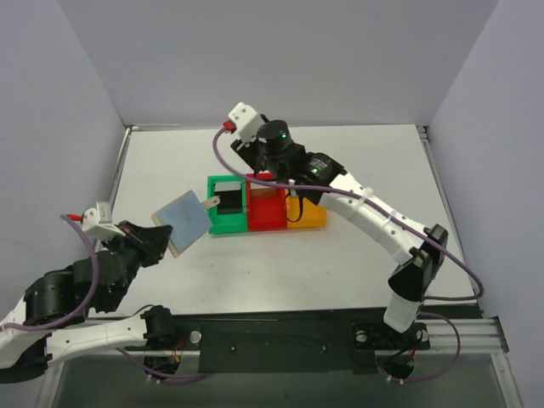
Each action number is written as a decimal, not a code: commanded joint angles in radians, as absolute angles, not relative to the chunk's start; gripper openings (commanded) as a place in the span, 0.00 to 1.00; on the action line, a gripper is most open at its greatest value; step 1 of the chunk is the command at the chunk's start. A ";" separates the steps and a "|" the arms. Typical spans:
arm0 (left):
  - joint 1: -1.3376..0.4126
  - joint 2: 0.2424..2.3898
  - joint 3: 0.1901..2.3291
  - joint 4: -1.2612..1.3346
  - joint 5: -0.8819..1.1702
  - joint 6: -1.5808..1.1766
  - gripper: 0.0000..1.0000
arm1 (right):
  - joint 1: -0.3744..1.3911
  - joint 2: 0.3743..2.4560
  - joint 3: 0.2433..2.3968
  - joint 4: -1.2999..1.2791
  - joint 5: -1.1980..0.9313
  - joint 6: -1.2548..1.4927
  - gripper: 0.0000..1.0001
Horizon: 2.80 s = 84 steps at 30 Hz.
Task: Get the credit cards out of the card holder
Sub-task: Remove the credit card from the card holder.
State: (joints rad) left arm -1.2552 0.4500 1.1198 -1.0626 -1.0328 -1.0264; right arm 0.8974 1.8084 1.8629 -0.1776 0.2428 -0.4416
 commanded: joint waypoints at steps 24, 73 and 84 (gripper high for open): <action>-0.858 0.756 0.922 0.030 -0.030 -0.822 0.00 | 0.580 0.839 1.195 -0.126 -0.555 0.538 0.66; -0.706 0.798 0.802 0.454 0.492 -1.066 0.00 | 0.514 0.851 1.091 -0.056 -0.719 0.633 0.76; -0.687 0.830 0.821 0.480 0.499 -1.071 0.00 | 0.511 0.891 1.101 0.071 -0.868 0.729 0.32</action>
